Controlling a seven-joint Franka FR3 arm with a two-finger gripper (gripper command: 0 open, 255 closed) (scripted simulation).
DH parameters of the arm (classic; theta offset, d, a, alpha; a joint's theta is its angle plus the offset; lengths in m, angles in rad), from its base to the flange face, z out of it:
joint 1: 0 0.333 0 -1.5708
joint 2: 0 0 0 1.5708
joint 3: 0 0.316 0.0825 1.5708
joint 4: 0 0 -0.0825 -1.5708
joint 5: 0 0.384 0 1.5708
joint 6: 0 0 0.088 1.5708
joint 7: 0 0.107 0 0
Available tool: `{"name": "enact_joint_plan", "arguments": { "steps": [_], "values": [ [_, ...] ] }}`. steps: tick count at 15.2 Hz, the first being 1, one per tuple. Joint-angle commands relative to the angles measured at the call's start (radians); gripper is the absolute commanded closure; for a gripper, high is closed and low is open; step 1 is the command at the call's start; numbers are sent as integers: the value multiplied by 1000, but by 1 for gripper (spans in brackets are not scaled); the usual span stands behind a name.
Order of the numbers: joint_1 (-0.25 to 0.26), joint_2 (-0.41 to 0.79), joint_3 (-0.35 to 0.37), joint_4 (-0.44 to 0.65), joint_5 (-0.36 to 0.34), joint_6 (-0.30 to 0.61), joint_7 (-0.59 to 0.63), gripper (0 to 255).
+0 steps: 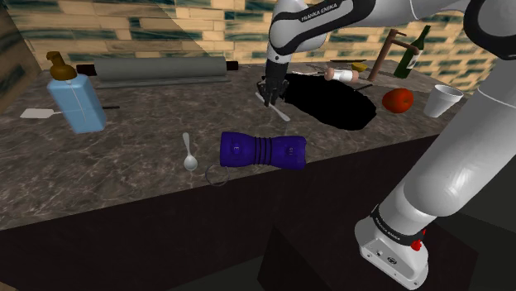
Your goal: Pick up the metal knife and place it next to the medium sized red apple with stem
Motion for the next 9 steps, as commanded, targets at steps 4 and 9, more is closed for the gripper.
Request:
{"name": "enact_joint_plan", "arguments": {
  "steps": [4, 9],
  "values": [
    [0, -23, 0, 44, 0, -67, 2, 255],
    [-1, -40, -1, 92, 0, -132, 4, 255]
  ]
}}
